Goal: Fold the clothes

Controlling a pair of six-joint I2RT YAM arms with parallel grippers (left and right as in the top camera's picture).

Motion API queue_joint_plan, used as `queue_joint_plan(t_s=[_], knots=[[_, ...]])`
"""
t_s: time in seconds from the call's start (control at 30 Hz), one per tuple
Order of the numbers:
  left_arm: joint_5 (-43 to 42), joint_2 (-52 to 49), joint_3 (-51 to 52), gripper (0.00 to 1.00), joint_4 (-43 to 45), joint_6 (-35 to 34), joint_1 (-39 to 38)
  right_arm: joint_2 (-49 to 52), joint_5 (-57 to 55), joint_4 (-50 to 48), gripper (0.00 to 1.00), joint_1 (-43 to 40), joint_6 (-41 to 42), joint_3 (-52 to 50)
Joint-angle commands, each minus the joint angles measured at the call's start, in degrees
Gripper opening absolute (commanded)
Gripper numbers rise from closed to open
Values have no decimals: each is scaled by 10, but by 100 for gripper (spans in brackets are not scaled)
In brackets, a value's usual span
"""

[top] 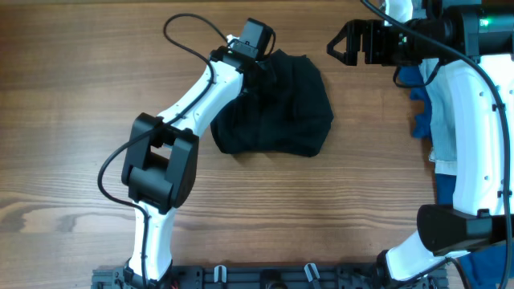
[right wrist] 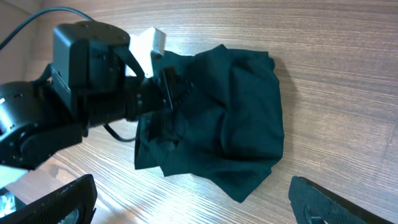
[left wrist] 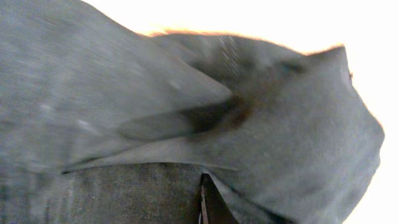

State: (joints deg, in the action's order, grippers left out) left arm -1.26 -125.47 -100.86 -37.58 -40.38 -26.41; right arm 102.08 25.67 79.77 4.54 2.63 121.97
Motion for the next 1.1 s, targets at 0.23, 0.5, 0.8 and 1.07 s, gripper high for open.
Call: queue_joint_plan(t_s=[0.23,0.5,0.8,1.07], knots=[[39,-2,-10,4,-13,-90,80,-7,-6,0,100,1,-11,2],[11,-2,-10,89,-19,-100,82,-7,-6,-7,100,1,-11,2],[-2,0,-10,100,-60,-76,3,-7,-7,3,100,1,-12,2],[33,9,-9,100,-140,-76,-8,-7,-50,22,100,1,5,2]])
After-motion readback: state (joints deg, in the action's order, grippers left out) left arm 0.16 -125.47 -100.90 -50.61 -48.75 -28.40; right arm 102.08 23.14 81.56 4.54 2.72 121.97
